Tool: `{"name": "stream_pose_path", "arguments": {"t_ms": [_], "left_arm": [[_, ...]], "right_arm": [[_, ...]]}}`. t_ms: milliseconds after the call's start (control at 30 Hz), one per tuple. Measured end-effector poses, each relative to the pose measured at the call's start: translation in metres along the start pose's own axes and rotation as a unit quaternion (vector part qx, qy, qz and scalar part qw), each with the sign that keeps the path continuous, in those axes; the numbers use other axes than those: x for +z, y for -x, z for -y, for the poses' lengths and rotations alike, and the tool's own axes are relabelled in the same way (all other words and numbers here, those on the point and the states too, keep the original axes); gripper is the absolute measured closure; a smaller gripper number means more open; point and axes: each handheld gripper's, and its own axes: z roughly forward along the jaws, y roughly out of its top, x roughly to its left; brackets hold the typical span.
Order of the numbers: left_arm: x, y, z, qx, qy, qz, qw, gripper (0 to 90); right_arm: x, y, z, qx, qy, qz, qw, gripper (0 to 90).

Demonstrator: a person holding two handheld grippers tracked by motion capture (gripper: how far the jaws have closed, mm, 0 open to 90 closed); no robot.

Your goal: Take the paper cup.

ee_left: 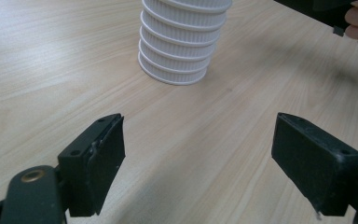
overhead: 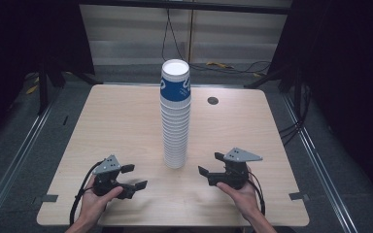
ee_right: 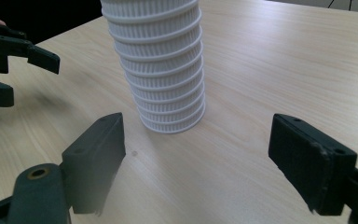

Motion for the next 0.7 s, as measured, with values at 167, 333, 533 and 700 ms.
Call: {"name": "stream_pose_path", "arguments": {"t_ms": [167, 333, 533, 700], "left_arm": [[0.003, 0.000, 0.000, 0.005, -0.008, 0.004, 0.9999, 17.2], [0.002, 0.004, 0.001, 0.009, -0.010, 0.008, 0.9999, 17.2], [0.000, 0.005, 0.002, 0.012, -0.007, 0.010, 0.9999, 17.2], [0.000, 0.005, 0.001, 0.013, -0.006, 0.010, 0.9999, 17.2]], "right_arm": [[-0.005, 0.001, -0.007, -0.004, -0.001, 0.004, 1.0000, 16.0], [-0.009, 0.002, -0.017, -0.006, -0.007, -0.010, 0.9999, 15.9], [-0.019, 0.001, -0.033, -0.008, 0.001, -0.017, 0.9998, 16.0], [-0.015, 0.003, -0.041, -0.002, 0.004, -0.026, 0.9996, 16.8]]}}
